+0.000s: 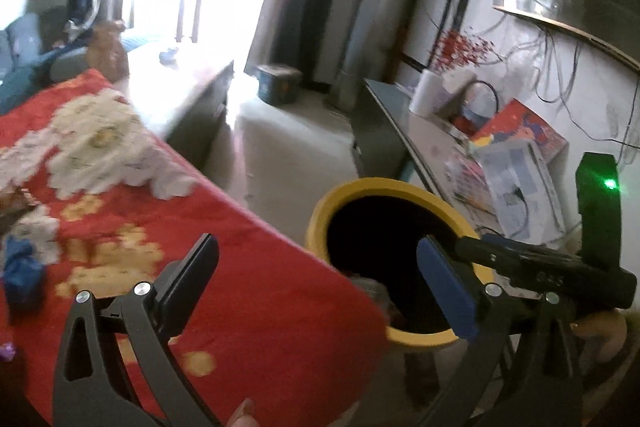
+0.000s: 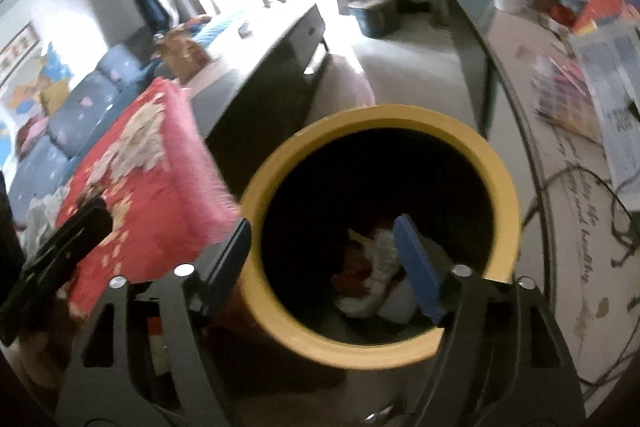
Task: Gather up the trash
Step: 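Open both tools to drop the red tube and wrapper into the bin, then move both tools back over the trash on the bedspread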
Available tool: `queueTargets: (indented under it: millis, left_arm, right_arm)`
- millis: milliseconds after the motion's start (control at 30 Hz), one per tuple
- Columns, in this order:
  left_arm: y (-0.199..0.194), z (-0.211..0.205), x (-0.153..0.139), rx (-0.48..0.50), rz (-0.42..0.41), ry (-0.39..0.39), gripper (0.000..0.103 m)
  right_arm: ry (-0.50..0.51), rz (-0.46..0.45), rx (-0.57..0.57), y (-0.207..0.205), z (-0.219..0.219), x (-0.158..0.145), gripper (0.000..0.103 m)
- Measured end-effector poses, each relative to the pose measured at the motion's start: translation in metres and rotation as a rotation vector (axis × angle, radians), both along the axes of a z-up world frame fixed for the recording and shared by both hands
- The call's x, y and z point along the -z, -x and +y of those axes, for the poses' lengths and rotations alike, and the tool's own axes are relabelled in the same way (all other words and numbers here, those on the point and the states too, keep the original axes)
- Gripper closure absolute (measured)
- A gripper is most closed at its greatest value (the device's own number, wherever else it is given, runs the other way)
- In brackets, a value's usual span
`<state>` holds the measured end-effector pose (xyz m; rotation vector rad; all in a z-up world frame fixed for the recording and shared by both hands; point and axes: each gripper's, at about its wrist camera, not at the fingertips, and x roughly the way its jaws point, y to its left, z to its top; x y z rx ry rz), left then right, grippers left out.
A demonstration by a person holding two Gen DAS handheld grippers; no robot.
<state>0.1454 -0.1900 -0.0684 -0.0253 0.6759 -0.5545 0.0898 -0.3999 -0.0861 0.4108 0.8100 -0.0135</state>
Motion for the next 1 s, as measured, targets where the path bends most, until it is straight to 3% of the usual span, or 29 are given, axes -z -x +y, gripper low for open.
queueTargets:
  millis: [300, 1000]
  left_arm:
    - [0.014, 0.048, -0.016, -0.113, -0.059, 0.000, 0.007]
    - [0.025, 0.163, -0.047, -0.375, -0.142, 0.061, 0.007]
  right_arm:
    - [0.057, -0.080, -0.110, 0.006, 0.048, -0.020, 0.027]
    - [0.118, -0.169, -0.397, 0.004, 0.152, -0.061, 0.026]
